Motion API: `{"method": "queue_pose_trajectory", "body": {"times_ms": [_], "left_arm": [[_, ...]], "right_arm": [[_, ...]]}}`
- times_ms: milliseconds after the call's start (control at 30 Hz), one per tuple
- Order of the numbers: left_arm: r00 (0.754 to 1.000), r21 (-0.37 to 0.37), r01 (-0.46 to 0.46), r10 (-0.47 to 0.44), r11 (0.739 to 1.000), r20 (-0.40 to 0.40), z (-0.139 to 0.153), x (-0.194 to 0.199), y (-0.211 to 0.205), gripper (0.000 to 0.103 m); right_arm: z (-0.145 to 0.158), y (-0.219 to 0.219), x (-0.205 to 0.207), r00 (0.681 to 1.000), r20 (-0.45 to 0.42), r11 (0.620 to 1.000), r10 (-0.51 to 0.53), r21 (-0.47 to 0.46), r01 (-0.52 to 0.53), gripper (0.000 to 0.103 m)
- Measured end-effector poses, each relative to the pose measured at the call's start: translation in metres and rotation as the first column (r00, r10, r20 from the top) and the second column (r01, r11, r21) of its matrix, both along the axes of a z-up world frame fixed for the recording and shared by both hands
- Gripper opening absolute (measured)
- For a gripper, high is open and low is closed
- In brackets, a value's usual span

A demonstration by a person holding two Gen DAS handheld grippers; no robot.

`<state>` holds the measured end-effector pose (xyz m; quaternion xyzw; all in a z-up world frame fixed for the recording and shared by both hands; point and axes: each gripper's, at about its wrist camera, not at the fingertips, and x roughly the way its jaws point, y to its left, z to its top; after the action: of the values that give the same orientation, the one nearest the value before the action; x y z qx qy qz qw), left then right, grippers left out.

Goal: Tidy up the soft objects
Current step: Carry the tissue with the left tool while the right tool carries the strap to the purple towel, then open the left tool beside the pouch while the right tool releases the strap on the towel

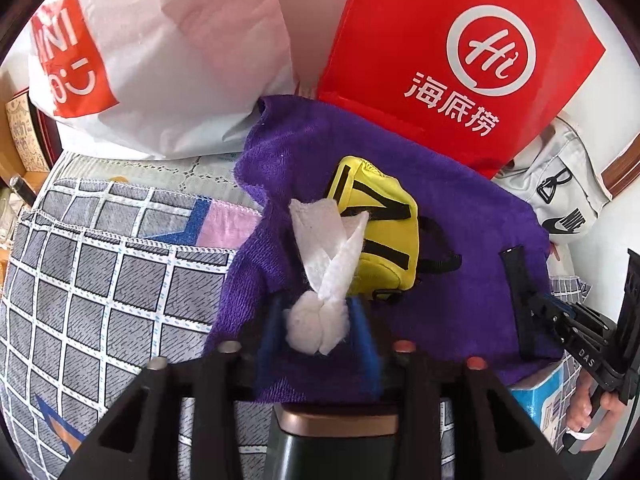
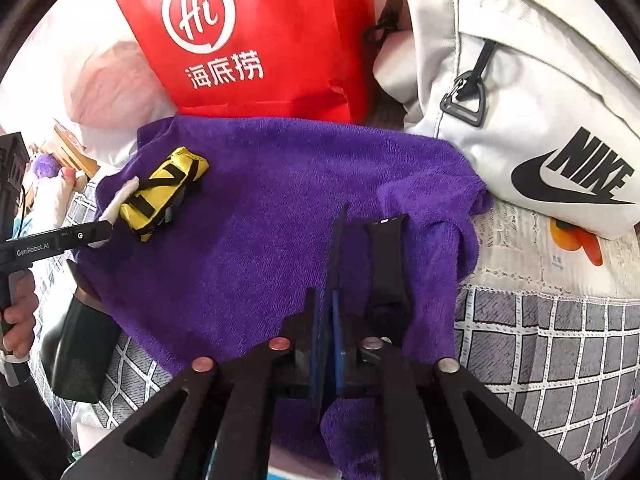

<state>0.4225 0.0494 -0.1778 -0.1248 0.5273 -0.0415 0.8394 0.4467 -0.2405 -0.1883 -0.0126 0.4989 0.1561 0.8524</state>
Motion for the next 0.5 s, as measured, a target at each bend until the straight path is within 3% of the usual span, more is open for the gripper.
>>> {"method": "queue_pose_trajectory", "body": {"times_ms": [33, 100, 500], "left_arm": [[1.000, -0.016, 0.008, -0.008, 1.000, 0.003, 0.002, -0.002, 0.001, 0.053], [1.000, -0.024, 0.016, -0.015, 1.000, 0.015, 0.008, -0.007, 0.002, 0.059], [0.994, 0.028, 0.003, -0.006, 1.000, 0.107, 0.054, -0.063, 0.002, 0.063]], "right_arm": [[0.003, -0.001, -0.003, 1.000, 0.011, 1.000, -0.003, -0.001, 0.003, 0.022], [0.011, -0.001, -0.010, 0.999, 0.038, 1.000, -0.007, -0.004, 0.007, 0.043], [0.063, -0.005, -0.076, 0.979, 0.195, 0.997, -0.057, -0.037, 0.065, 0.058]]}}
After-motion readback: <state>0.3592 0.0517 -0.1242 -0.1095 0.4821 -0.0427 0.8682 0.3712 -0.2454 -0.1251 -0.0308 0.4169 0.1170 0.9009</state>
